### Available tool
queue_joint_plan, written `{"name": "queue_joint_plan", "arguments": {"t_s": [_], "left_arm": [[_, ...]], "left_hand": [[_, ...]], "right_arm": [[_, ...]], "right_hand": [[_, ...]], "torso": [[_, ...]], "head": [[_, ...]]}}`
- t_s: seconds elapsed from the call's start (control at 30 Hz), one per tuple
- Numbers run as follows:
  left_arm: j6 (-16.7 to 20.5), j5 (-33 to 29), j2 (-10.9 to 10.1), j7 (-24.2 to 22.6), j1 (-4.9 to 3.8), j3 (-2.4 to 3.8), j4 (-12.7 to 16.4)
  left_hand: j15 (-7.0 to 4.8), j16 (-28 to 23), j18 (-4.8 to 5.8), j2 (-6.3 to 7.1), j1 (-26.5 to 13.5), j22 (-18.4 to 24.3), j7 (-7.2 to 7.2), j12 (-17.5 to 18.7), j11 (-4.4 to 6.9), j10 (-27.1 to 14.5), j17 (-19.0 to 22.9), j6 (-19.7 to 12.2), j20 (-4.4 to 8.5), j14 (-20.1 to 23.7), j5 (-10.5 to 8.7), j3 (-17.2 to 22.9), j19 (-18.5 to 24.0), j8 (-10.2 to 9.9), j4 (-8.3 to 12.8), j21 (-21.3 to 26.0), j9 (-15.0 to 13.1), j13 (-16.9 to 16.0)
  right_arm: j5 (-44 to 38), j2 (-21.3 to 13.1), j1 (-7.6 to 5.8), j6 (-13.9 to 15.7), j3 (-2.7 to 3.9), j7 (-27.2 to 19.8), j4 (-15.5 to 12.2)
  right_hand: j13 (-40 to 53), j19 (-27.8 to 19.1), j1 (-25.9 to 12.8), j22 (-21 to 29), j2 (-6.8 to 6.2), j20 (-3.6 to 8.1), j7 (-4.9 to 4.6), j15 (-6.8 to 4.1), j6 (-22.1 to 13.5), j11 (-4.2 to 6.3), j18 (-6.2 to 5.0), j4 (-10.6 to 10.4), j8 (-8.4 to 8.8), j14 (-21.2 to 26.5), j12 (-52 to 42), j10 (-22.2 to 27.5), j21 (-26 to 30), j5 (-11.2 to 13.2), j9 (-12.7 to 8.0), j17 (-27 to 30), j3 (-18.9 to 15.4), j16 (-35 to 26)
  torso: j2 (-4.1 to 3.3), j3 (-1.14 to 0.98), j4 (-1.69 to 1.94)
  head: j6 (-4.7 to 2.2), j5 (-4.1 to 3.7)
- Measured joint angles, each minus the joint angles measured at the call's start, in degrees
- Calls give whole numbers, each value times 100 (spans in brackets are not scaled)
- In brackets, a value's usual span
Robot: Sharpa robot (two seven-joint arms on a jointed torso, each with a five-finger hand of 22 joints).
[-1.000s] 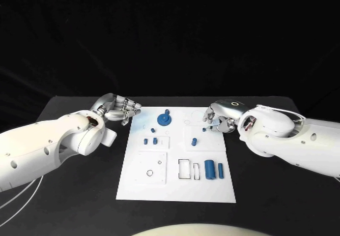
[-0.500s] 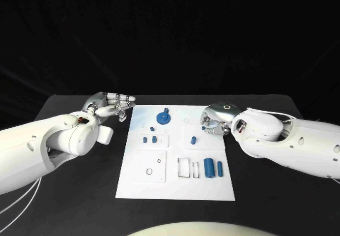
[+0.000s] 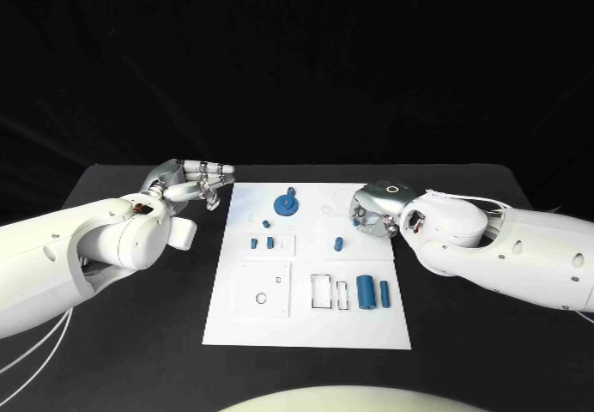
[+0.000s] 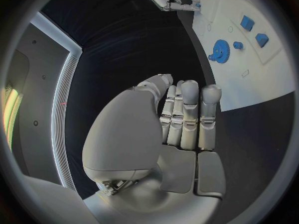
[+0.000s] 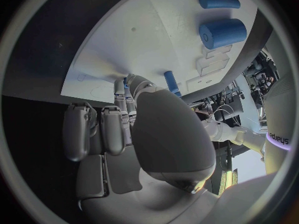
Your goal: Assemble the parts on the task board
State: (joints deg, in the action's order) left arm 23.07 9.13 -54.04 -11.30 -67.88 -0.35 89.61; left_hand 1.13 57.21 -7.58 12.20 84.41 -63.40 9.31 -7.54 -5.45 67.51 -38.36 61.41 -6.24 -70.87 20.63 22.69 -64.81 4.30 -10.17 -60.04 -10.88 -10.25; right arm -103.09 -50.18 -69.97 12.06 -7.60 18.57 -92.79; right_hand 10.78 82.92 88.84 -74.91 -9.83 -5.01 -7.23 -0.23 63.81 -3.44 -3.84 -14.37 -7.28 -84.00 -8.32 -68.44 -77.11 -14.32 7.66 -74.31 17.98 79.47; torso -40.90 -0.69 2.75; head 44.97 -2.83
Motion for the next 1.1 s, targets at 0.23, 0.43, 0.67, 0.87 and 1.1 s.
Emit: {"name": "queue_joint_plan", "arguments": {"t_s": [0.23,0.43,0.67,0.87,1.1], "left_arm": [[1,-29,-1,-1,-1,0,3],[1,-38,0,3,-1,0,3],[1,-42,2,16,-1,0,1],[1,-43,4,28,-1,0,-4],[2,-43,6,47,-1,0,-15]], "left_hand": [[0,-22,0,-20,20,0,0,0,-20,-20,6,0,0,0,0,0,0,0,0,0,6,0],[0,-22,1,-30,31,0,20,0,-20,-20,22,-21,0,0,0,8,0,0,26,-1,16,1],[0,-43,1,-30,31,8,31,0,-20,-61,37,-32,0,0,0,1,0,0,32,14,24,1],[0,-43,1,-30,30,20,40,0,-35,-76,51,-42,0,0,0,16,0,0,47,25,37,1],[1,-43,1,-55,56,29,52,0,-40,-80,62,-54,0,0,0,21,0,0,52,47,42,1]], "right_arm": [[-7,40,18,-15,2,-1,74],[-12,96,26,-16,15,-8,158],[-13,135,34,-9,24,-26,207],[-3,142,42,22,25,-54,214],[21,126,54,85,18,-72,206]], "right_hand": [[-42,0,0,0,0,0,19,-9,19,-3,-2,22,0,9,52,-43,-5,0,7,-3,100,0],[-44,12,0,1,0,13,-2,-9,40,-4,-4,39,23,9,53,-46,-4,0,9,-3,117,0],[-93,20,0,1,0,20,11,-10,97,-7,-4,64,23,9,103,-137,-4,0,11,-2,223,14],[-130,32,-16,-3,14,32,39,-33,221,36,-5,158,34,-11,125,-263,-66,1,30,-2,333,21],[-122,71,-72,-3,70,30,85,-72,327,84,81,220,-4,-13,134,-390,-132,4,61,-6,394,21]], "torso": [[0,0,-3],[0,0,-1],[0,-1,-1],[1,-1,-3],[6,0,-3]], "head": [[-1,3],[2,12],[6,16],[14,9],[25,5]]}}
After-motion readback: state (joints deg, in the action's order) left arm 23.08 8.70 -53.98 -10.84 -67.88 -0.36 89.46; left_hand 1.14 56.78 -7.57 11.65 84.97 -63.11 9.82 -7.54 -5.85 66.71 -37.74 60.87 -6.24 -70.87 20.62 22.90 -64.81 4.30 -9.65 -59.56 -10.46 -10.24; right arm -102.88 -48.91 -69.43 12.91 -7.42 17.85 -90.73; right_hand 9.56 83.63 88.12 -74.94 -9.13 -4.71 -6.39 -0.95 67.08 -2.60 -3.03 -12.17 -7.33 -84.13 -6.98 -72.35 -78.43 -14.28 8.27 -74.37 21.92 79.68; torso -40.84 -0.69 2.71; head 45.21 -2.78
